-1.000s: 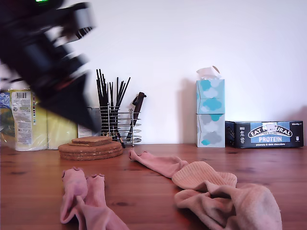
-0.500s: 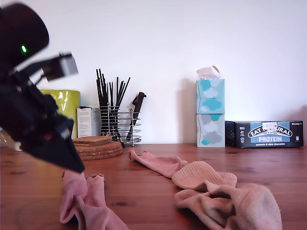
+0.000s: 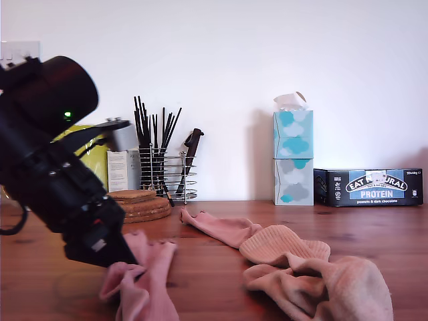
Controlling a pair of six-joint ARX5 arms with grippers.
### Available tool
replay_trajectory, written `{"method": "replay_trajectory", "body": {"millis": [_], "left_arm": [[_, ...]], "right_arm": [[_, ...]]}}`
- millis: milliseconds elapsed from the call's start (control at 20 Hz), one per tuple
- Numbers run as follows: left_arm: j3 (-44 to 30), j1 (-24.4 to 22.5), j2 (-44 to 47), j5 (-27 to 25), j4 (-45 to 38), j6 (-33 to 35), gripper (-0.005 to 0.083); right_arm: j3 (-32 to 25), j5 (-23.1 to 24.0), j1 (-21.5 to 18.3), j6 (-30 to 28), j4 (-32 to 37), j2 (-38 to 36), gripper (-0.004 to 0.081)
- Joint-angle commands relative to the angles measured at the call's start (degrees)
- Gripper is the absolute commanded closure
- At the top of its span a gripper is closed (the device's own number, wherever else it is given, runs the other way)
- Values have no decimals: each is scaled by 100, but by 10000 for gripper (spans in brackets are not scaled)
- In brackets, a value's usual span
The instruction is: Pair up the socks based on colour and pattern, by placing each sock on top of its pair
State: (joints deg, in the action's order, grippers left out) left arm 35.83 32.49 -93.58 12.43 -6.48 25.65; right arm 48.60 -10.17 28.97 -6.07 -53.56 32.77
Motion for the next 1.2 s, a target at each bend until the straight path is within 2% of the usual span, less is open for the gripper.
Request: {"method": "replay_trajectory", "body": {"millis": [0,100,300,600,650,750,800,850,950,1000,1150], "left_arm": [[46,31,-173,157,7,90,797],[175,31,-179,319,13,98,797],[483,28,-162,291,98,140,797],[1851,31,-55,450,1032,328,790],[2151,31,-59,450,1233,210,750],[2645,31,-61,474,1668,-129,548],[2817,39,-61,481,1738,-63,469],[2914,98,-61,529,1722,409,433],[3036,334,-61,516,1718,1915,429],[3088,431,-92,505,1716,2304,403],[3416,595,-435,153,1945,2238,358]], "right_arm": [[-59,-39,26,0,57,-33,783],[-59,-42,26,2,57,-33,783],[-59,-42,26,4,57,-33,783],[-59,-39,26,17,50,-33,783],[-59,-42,26,17,50,-33,783],[-59,-42,26,11,55,-33,783],[-59,-42,26,2,61,-33,783],[-59,-42,26,0,72,-33,783],[-59,-46,26,2,118,-33,783],[-59,-96,26,2,122,-33,783],[-59,-195,26,13,149,-33,783]]}}
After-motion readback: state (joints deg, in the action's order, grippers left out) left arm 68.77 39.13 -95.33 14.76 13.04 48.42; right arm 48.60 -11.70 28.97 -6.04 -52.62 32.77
